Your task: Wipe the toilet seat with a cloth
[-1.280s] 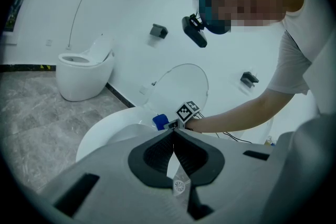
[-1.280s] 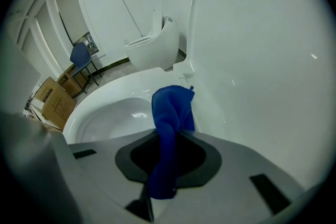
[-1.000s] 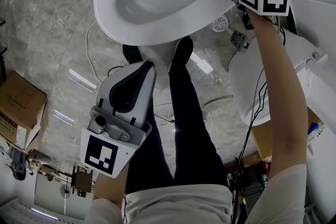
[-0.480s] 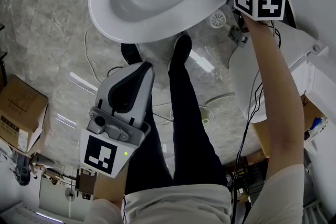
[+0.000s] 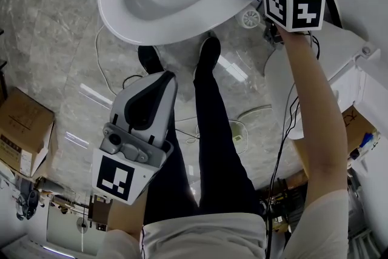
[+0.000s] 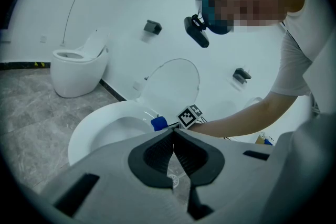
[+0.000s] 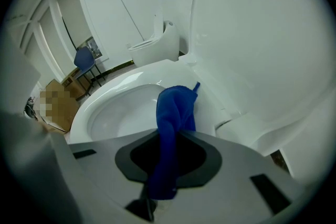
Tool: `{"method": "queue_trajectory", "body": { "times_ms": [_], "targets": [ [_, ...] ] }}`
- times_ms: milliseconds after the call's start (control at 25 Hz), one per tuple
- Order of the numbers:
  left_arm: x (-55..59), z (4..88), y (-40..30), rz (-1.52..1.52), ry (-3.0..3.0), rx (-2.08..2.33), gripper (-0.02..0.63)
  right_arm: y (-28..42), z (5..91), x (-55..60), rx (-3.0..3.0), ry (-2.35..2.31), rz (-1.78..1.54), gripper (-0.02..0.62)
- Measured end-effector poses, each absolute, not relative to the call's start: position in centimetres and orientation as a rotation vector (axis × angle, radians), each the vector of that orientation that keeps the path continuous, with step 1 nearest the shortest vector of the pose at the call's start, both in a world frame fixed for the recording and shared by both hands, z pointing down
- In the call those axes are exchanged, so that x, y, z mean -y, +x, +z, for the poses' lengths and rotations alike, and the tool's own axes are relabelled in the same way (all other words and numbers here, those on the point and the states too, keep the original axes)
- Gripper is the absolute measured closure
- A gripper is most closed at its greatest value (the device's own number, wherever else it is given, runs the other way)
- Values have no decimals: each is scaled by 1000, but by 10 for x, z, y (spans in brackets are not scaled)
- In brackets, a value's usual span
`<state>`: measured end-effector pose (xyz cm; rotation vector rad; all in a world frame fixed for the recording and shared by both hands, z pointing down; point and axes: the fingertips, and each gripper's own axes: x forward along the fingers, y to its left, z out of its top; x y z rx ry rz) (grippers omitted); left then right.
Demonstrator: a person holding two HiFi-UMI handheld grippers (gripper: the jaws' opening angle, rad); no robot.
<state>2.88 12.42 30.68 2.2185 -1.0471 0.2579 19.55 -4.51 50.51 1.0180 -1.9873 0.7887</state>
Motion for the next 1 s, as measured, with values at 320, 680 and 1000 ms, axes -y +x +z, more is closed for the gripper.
{"method": "queue_trajectory", "body": {
  "times_ms": [320, 680, 1000],
  "targets": [
    [-128, 306, 31, 258, 2222, 1043, 601, 188, 505, 29, 2018, 1001, 812, 541],
    [-135, 314, 30, 270, 2216, 1034, 601, 177, 507, 10, 2040, 1003, 750, 541],
    [-135, 313, 26, 265, 2214, 1039, 601, 162, 508, -5, 2044, 986, 685, 541]
  ]
}}
